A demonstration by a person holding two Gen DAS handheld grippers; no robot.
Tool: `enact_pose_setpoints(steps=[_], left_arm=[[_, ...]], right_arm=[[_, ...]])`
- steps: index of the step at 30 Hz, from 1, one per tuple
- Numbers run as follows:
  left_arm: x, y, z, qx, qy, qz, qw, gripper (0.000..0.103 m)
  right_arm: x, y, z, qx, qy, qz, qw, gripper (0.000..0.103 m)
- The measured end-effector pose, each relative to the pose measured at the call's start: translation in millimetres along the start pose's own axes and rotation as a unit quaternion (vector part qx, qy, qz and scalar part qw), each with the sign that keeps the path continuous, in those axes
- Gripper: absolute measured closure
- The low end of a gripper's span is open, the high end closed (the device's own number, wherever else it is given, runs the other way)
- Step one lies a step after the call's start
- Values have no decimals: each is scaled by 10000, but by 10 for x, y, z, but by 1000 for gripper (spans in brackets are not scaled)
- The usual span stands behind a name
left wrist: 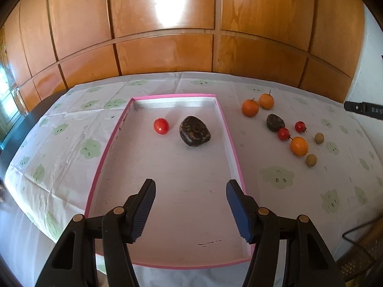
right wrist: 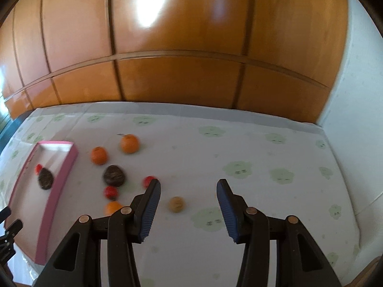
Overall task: Organize fruits
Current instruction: 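Withdraw the right tool from the tray back toward the fruit cluster, then reach the left tool to the cluster and grasp a small tan round fruit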
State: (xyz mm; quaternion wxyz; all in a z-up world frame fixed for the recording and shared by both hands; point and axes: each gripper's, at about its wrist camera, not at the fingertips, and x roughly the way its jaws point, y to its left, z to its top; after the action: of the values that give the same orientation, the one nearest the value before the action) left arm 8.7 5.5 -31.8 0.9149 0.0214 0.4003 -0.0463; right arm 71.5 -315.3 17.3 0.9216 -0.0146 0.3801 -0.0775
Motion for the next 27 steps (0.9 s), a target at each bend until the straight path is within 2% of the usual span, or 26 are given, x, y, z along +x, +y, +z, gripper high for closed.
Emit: enact_pose_setpoints(steps=[5,9,15,22,24,27], left_arm=[[20,-104,10,138,38,-29,9999,41],[47,-191,29,234,94,-75,9997,41],[85,-459,135,515,124,-341,9980,41],[304,-1017,273,799,507,-1192,9883,44],[396,-1232,303,869,646,-1476,9831,50],[522,-1482,338,901,834,-1699,9778,58]], right_arm=[[127,-327,-26,450,63,-156,9988,54],[184,-533,-48,1060,179,144,9941,54],[191,-645,-76,1418,210,273,9893,54],[206,-654,-76,1509,247,411,9874,54],[205,-638,-73,1498,248,441,9874,54],[208,-618,-72,1468,250,480,9877,54]])
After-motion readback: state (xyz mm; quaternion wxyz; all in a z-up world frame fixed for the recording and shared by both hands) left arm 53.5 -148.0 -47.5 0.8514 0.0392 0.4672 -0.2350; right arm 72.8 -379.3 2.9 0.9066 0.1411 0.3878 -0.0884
